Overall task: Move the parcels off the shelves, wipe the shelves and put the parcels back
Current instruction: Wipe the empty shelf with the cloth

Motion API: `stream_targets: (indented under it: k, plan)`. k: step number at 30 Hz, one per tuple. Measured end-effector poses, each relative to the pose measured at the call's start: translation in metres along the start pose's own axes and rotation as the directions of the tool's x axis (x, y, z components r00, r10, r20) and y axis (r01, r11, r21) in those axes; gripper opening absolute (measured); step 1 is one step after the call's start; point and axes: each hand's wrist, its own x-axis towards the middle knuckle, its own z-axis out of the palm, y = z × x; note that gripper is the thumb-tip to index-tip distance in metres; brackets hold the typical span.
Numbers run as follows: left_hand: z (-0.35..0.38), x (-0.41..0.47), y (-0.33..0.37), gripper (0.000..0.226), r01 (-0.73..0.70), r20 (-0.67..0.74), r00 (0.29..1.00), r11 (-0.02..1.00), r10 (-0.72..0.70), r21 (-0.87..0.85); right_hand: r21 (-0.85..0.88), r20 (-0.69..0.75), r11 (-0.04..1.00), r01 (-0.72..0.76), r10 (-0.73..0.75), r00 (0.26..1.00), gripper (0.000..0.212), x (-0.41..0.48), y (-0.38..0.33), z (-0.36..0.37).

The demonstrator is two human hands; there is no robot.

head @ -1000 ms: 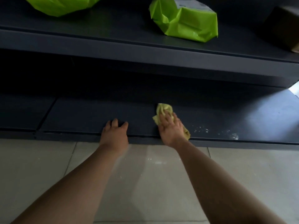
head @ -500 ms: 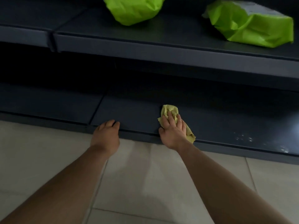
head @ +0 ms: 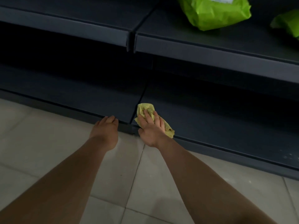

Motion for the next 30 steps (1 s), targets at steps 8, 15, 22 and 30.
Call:
stream_targets:
  k: [8,15,22,30]
  plan:
    - [-0.003,0.005,-0.002,0.062,0.013,0.033,0.999,0.999,-0.012,-0.033,-0.118,-0.025,0.981,0.155,-0.159,0.987,0.062,-0.006,-0.01,0.009]
    - [0.002,-0.01,0.027,0.064,-0.004,0.004,1.0,0.997,0.005,-0.078,-0.107,-0.085,0.987,0.118,-0.127,0.988,0.061,-0.046,0.047,0.004]
    - [0.001,-0.016,0.116,0.066,-0.185,-0.056,0.982,0.973,0.179,-0.136,-0.061,-0.164,0.995,-0.08,0.069,0.984,0.059,-0.11,0.149,-0.012]
    - [0.009,-0.034,0.247,0.062,-0.412,-0.033,0.91,0.898,0.412,-0.153,0.04,-0.173,0.874,-0.484,0.483,0.858,0.055,-0.179,0.274,-0.041]
